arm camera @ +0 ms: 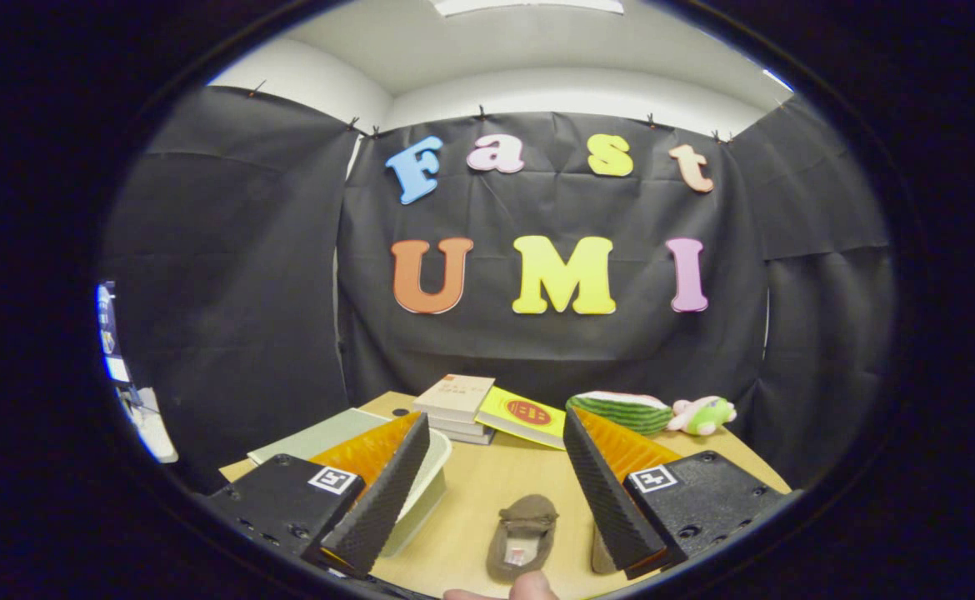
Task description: Open the storage box then place both shoes into the box .Put the left shoe in first, then the right shoe, with the right side of both shoes facing outward in a uniform manner.
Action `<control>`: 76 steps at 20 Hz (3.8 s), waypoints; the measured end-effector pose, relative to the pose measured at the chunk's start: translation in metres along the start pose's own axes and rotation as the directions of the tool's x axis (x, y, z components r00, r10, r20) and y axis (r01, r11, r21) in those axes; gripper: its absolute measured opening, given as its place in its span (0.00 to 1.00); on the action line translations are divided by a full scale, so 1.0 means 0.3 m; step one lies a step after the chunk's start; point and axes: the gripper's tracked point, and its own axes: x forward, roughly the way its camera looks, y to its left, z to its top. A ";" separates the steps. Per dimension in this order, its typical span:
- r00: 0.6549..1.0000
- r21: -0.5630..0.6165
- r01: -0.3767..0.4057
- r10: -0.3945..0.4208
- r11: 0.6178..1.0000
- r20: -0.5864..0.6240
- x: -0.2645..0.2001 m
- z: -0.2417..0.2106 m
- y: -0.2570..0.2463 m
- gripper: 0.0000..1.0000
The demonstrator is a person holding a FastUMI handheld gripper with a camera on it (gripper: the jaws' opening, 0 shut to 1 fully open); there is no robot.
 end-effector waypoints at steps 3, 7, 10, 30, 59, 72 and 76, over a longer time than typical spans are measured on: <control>1.000 0.013 -0.014 0.014 1.000 -0.007 0.003 -0.006 0.010 1.00; 0.999 0.050 -0.036 0.037 0.998 -0.010 0.009 -0.015 0.028 1.00; 0.992 0.140 -0.120 0.124 0.983 -0.021 0.013 -0.043 0.083 1.00; 0.719 0.709 -0.287 0.634 0.644 -0.285 0.116 -0.413 0.282 0.99; 0.635 0.565 -0.537 0.741 0.626 -0.217 0.111 0.056 1.140 0.11; 0.748 0.280 -0.590 0.643 0.757 -0.162 0.074 0.079 1.218 0.97; 0.802 0.209 -0.543 0.576 0.813 -0.159 0.070 0.064 1.078 0.97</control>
